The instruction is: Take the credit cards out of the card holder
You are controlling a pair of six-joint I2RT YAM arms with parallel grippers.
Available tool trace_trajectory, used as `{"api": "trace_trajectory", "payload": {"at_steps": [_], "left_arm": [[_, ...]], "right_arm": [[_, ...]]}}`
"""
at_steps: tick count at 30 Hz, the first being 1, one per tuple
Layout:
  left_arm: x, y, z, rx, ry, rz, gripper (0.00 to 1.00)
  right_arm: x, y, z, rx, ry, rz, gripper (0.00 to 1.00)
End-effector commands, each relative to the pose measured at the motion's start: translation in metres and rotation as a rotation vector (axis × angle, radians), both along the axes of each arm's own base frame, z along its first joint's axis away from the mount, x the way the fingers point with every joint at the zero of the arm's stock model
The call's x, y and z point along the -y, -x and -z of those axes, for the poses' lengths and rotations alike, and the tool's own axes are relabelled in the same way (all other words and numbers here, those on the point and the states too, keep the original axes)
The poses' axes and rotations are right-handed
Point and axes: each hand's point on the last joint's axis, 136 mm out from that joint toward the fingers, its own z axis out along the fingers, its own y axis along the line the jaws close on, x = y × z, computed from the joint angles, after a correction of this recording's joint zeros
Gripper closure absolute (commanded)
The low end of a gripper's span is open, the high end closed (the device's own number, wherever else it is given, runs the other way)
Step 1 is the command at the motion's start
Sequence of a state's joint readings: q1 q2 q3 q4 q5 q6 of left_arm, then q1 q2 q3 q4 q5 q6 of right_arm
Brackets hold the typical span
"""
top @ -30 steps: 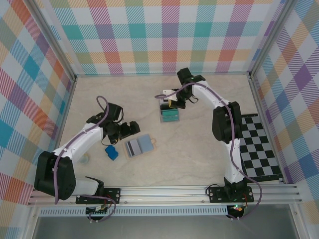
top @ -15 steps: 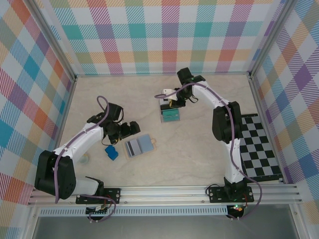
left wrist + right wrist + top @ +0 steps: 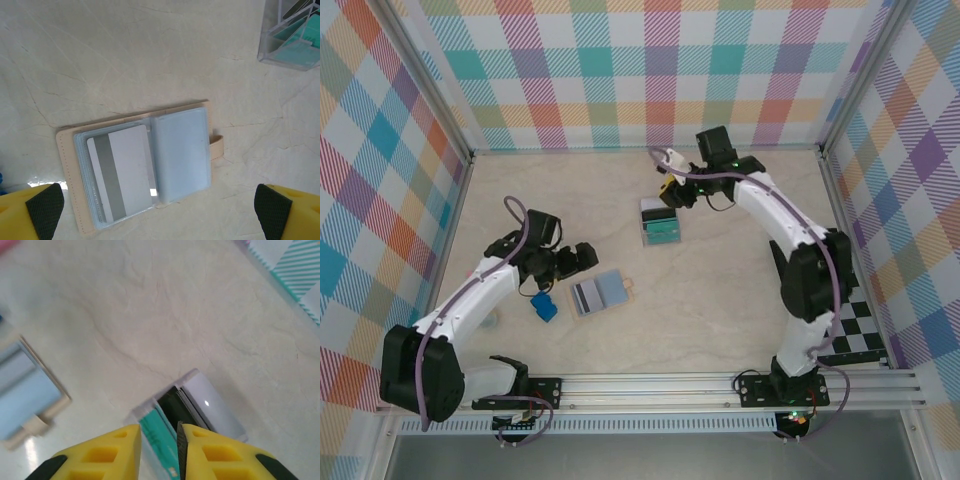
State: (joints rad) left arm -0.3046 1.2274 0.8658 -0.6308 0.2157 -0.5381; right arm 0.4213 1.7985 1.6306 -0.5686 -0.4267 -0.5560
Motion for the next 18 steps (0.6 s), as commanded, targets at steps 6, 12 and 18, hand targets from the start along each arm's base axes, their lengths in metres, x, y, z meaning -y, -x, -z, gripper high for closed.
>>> {"api": "trace_trajectory", "payload": {"at_steps": [6,12,18], "left_arm": [[-0.007,0.025,0.017,-0.068,0.022,-0.033,0.0],[-0.001,0.033,0.029,-0.096,0.065,-0.019,0.0],[0.004,0.034,0.037,-0.107,0.103,-0.035,0.08]], "right_arm": [[-0.021,0.065,-0.008,-0.44,-0.237,0.347,0.69],[-0.035,0.108,0.034,-0.66,-0.216,0.468,0.69],[-0.057,0.132,0.08,-0.813,-0.187,0.549,0.63]]}}
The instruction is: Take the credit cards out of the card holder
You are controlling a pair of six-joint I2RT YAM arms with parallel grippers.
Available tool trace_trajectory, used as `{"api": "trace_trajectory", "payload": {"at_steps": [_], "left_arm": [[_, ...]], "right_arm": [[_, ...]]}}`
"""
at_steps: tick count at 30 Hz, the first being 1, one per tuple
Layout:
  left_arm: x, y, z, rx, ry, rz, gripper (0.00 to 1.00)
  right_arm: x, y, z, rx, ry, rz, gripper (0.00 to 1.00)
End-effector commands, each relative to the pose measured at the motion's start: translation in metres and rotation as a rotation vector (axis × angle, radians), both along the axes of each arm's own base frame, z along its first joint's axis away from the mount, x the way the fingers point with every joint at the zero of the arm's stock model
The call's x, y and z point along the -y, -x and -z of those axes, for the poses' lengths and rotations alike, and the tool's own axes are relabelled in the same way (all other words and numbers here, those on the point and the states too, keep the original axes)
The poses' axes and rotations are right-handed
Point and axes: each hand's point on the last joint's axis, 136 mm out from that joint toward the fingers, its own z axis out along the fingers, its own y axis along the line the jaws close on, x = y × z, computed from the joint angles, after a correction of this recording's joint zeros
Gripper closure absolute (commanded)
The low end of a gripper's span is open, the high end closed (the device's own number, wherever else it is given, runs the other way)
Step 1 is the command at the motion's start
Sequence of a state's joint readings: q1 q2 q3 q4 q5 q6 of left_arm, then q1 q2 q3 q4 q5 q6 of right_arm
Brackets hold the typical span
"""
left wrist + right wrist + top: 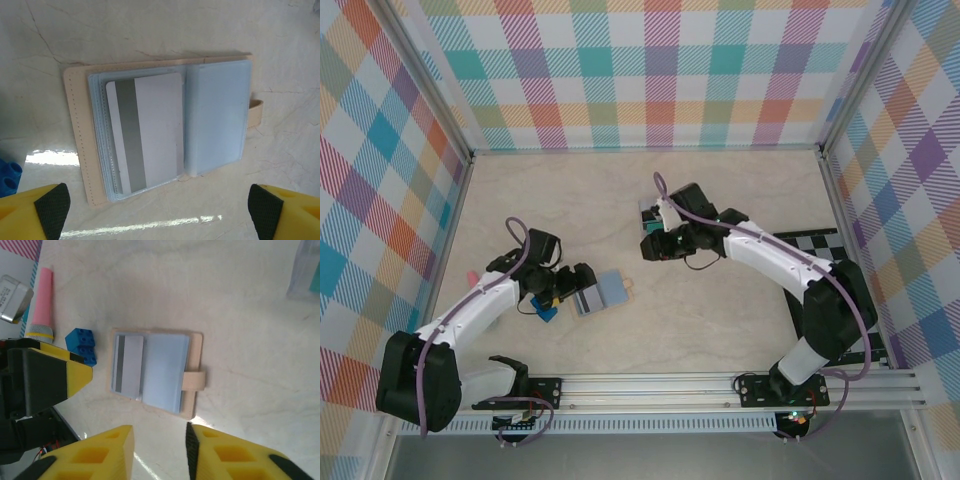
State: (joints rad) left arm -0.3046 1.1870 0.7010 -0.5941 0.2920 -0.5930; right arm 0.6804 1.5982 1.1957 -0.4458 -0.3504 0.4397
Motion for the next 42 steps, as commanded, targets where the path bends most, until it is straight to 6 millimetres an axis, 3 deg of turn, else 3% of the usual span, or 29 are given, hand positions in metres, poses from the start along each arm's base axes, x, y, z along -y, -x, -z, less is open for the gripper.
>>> {"api": "trace_trajectory", "payload": {"at_steps": [1,5,14,21,28,35,42], "left_arm": [[0.001,-0.004,-0.002,0.015,0.038,-0.029,0.09],[-0.004,-0.006,0.005,0.01,0.019,-0.079,0.15],[-0.011,-0.008,0.021,-0.003,0.005,-0.152,0.39],[-0.009,-0.011,0.024,-0.014,0.004,-0.156,0.48],[-0.007,-0.012,0.028,-0.029,0.007,-0.146,0.58],[0.003,-0.013,0.033,-0.059,0.049,-0.116,0.62],[0.018,-0.013,0.037,-0.087,0.099,-0.063,0.67]], "right_arm": [[-0.024,0.004,0.012,-0.068,-0.041,0.076,0.6],[-0.055,0.016,0.029,-0.094,-0.02,0.06,0.54],[-0.106,0.024,0.062,-0.199,-0.004,0.018,0.6],[-0.113,0.015,0.091,-0.232,0.11,0.015,0.62],[-0.103,0.01,0.122,-0.258,0.231,0.056,0.62],[-0.066,0.021,0.152,-0.289,0.353,0.143,0.62],[-0.035,0.033,0.158,-0.297,0.396,0.235,0.61]]}}
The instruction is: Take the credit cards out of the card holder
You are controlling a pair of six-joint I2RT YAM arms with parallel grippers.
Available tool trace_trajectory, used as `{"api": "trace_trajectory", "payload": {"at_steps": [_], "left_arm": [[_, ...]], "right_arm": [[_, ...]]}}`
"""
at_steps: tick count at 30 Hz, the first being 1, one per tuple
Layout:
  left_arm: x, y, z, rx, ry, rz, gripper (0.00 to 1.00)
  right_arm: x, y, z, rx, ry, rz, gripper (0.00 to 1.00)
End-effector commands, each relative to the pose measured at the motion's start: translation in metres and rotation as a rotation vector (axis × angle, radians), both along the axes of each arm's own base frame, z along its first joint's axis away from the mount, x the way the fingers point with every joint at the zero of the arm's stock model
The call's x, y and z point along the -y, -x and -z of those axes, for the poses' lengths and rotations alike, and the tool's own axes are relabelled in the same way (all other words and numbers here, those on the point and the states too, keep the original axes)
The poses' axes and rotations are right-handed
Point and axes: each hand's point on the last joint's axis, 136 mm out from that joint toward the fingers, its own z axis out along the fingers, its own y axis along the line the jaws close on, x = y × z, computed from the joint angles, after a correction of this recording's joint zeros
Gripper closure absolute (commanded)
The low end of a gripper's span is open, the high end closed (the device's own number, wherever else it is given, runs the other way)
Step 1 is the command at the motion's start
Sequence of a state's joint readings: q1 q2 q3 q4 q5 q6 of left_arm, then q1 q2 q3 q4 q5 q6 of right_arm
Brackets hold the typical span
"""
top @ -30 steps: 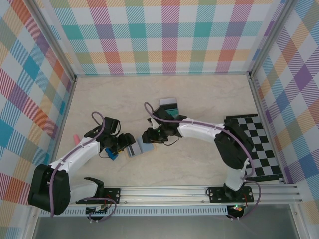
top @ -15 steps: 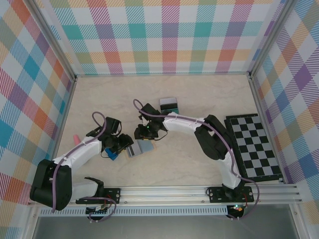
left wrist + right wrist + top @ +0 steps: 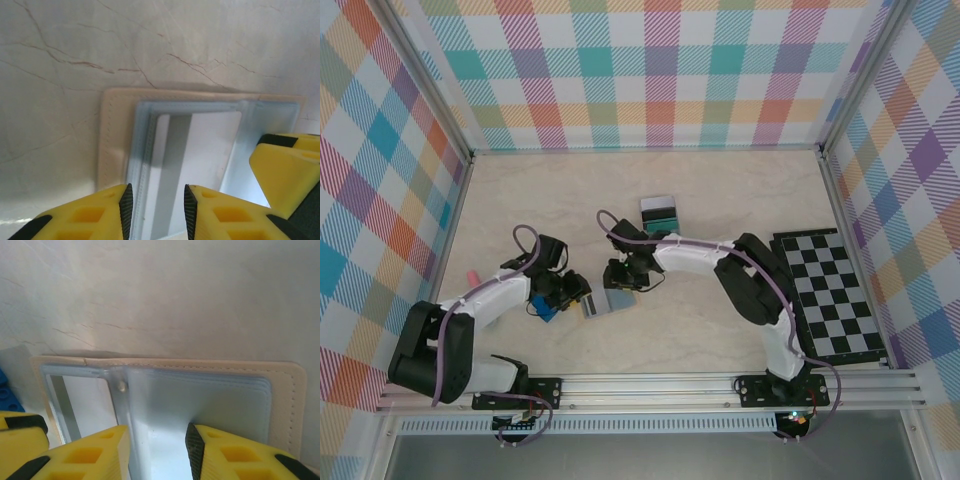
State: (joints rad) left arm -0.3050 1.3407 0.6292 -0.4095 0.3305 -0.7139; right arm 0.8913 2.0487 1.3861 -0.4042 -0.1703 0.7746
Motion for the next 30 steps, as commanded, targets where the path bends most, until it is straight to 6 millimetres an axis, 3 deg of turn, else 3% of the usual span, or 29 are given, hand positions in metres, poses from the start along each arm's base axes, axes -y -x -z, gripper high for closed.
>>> {"api": "trace_trajectory", "payload": {"at_steps": [1,9,12,18,28,30], "left_arm": [[0.012,-0.006,-0.004,0.01,0.054,0.032,0.67],[0.024,-0.009,0.001,-0.005,0.073,0.068,0.78],[0.024,-0.009,0.001,-0.005,0.068,0.069,0.81],[0.025,-0.009,0.001,-0.003,0.07,0.071,0.85],[0.014,-0.011,-0.008,0.029,0.017,0.041,0.85],[0.02,-0.013,-0.013,0.052,0.052,0.056,0.85]], "right_arm": [[0.042,0.018,0.028,-0.056,0.16,0.074,0.61],[0.015,0.008,-0.022,0.037,-0.029,0.02,0.61],[0.004,0.012,-0.03,0.024,-0.097,-0.026,0.64],[-0.007,0.019,-0.026,-0.02,-0.148,-0.059,0.75],[-0.002,0.02,-0.004,-0.059,-0.082,-0.048,0.81],[-0.001,0.021,-0.001,-0.068,-0.078,-0.049,0.82]]}}
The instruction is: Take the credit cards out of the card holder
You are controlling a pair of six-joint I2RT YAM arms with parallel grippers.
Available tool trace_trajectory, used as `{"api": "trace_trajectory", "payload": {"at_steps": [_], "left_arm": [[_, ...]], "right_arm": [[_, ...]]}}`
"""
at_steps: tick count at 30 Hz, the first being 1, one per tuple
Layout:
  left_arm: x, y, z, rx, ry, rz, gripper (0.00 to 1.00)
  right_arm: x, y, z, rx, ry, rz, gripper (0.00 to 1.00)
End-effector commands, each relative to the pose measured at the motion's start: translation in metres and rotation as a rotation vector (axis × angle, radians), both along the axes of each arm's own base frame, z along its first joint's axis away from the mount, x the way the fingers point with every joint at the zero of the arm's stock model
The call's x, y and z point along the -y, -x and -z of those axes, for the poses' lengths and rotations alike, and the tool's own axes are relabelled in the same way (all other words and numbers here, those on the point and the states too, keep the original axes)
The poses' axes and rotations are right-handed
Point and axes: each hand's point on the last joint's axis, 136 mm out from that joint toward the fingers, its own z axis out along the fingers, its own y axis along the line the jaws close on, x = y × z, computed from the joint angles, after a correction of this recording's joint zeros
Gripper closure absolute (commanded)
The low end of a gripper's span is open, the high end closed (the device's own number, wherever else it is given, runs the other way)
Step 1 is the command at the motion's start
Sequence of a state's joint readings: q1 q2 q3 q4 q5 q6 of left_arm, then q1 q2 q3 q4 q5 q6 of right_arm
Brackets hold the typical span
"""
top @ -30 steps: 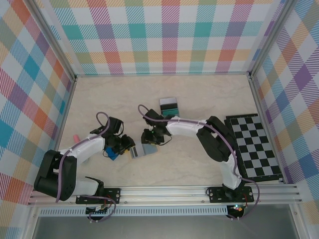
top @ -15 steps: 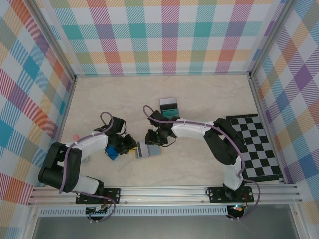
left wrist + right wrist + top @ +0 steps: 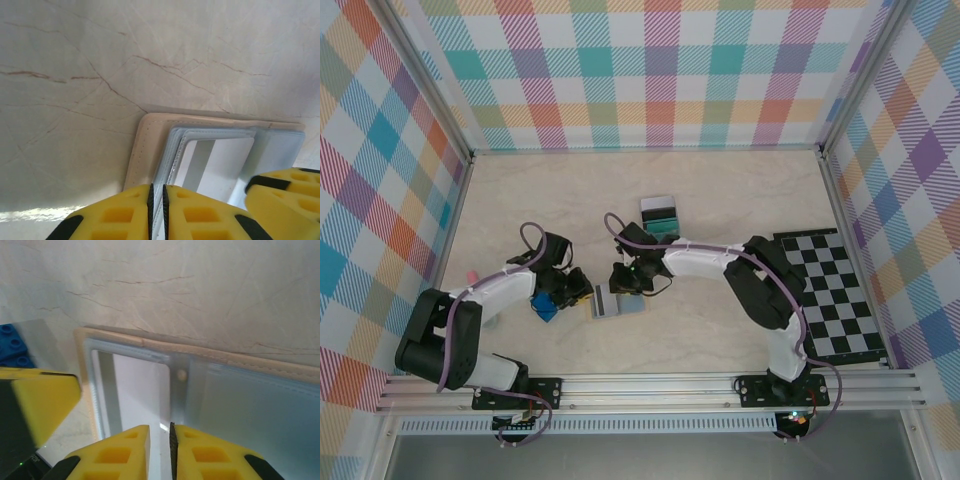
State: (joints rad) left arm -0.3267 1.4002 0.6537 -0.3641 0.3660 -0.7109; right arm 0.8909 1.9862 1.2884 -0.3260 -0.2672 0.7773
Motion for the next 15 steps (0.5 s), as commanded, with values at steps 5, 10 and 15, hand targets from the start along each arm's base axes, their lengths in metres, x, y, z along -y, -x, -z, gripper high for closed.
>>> {"api": "trace_trajectory", "payload": {"at_steps": [5,10,15], "left_arm": [[0.02,-0.006,-0.019,0.063,0.091,0.058,0.85],[0.019,-0.002,-0.005,0.016,0.073,0.058,0.85],[0.011,0.001,0.005,-0.015,0.022,0.041,0.86]], "right_arm": [[-0.003,0.003,0.01,-0.036,0.006,-0.022,0.83],[-0.004,0.003,0.012,-0.04,0.002,-0.027,0.83],[-0.004,0.004,0.012,-0.045,-0.002,-0.032,0.83]]}}
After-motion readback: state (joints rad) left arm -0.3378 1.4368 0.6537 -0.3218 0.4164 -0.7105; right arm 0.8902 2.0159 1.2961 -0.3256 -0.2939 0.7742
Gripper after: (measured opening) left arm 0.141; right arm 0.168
